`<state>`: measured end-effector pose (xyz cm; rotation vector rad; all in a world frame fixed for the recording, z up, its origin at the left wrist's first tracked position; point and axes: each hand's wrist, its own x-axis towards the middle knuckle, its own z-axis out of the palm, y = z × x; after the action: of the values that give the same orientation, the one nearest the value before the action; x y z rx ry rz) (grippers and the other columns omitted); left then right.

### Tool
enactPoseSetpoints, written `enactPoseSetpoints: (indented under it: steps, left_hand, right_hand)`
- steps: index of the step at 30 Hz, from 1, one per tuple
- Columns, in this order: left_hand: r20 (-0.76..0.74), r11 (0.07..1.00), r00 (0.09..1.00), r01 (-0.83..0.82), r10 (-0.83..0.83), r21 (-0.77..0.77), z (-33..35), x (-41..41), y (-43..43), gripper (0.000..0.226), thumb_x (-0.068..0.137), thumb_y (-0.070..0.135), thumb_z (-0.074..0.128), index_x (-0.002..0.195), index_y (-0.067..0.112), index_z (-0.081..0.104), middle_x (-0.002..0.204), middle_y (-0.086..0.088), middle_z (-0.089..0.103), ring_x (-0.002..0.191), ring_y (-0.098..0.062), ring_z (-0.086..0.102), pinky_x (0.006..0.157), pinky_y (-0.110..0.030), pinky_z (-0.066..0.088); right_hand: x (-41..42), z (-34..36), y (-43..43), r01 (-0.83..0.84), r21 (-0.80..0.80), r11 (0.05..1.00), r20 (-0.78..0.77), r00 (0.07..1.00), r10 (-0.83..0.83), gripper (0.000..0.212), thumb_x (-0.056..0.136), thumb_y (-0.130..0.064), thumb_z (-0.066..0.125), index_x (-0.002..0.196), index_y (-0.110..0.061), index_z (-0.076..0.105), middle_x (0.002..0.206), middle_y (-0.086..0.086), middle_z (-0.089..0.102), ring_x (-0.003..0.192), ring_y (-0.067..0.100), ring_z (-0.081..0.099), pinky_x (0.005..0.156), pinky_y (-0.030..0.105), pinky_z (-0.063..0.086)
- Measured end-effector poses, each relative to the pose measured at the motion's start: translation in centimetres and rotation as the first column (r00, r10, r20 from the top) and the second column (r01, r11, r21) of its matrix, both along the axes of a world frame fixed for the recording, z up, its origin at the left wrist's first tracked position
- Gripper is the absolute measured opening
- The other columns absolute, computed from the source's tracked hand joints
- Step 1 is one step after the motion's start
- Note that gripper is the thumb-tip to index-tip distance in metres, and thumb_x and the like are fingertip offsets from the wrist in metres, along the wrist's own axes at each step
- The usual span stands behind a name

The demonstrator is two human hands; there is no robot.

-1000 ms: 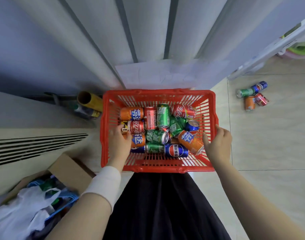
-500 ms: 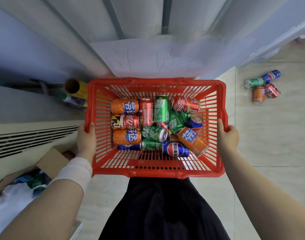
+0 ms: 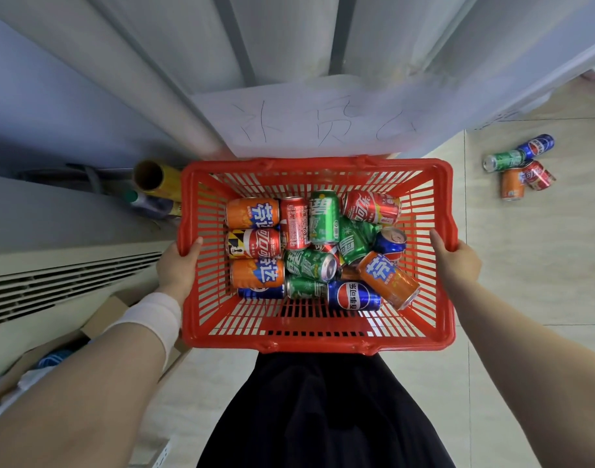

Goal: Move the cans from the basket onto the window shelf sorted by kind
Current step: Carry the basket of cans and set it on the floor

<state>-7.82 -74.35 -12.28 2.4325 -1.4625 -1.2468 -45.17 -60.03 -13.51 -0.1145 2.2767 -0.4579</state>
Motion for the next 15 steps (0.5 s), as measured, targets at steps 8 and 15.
enactPoseSetpoints:
  steps: [8,15]
  left_hand:
    - [0.021,0.989,0.989,-0.145,0.145,-0.028,-0.3,-0.5,0.5,0.037,0.086,0.044,0.059,0.107,0.015,0.064,0.1,-0.01,0.07,0.086,-0.028,0.068,0.081,-0.042,0.055]
    - [0.002,0.991,0.992,-0.129,0.129,-0.025,1.7,-0.7,0.9,0.046,0.083,0.057,0.054,0.098,0.015,0.065,0.093,-0.008,0.07,0.082,-0.027,0.068,0.08,-0.044,0.055]
  right_hand:
    - [0.1,0.4,0.3,-0.013,0.0,1.0,-0.03,0.999,0.013,0.056,0.083,-0.048,0.059,0.125,-0.011,0.052,0.117,0.011,0.065,0.096,0.032,0.066,0.085,0.045,0.051]
    - [0.5,2.4,2.1,0.036,0.004,0.999,-0.033,0.999,-0.036,0.054,0.086,-0.05,0.054,0.123,-0.011,0.054,0.114,0.01,0.065,0.09,0.029,0.066,0.08,0.04,0.051]
